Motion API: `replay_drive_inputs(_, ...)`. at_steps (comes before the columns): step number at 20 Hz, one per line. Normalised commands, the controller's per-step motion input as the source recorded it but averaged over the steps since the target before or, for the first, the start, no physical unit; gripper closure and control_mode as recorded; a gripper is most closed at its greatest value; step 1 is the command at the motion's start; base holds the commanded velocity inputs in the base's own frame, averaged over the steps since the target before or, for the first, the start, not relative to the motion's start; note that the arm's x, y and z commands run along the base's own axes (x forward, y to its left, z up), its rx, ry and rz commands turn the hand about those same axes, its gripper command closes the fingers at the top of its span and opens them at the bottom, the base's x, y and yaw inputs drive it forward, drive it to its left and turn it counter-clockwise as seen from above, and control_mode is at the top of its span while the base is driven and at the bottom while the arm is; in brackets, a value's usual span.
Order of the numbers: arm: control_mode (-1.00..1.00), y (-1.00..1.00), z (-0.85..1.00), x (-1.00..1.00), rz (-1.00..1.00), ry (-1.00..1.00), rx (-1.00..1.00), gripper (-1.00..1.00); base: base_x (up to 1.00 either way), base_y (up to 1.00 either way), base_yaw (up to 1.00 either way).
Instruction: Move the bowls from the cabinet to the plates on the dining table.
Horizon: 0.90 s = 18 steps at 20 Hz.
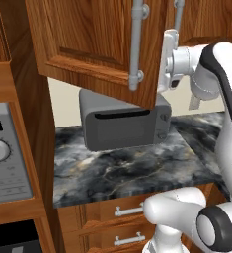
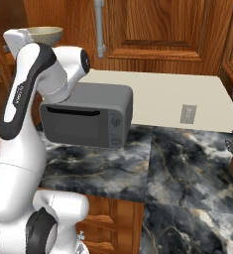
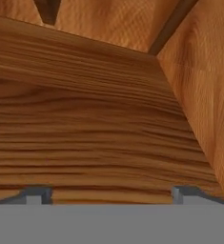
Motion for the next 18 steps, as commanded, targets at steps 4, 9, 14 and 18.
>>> replay_drive_inputs(4,-1.00,0.32,-0.11,-0.44,0.06,0.01,0.05,-1.00,0.00,0.00,0.00)
replay_drive_inputs(9,-1.00,0.42,-0.20,-0.47,0.02,-0.02,0.08,-1.00,0.00,0.00,0.00)
replay_drive_inputs(14,-1.00,0.57,0.01,-0.10,-0.02,-0.06,0.01,-1.00,0.00,0.00,0.00)
replay_drive_inputs(18,-1.00,0.61,0.25,0.00,-0.01,-0.09,-0.01,-1.00,0.00,0.00,0.00)
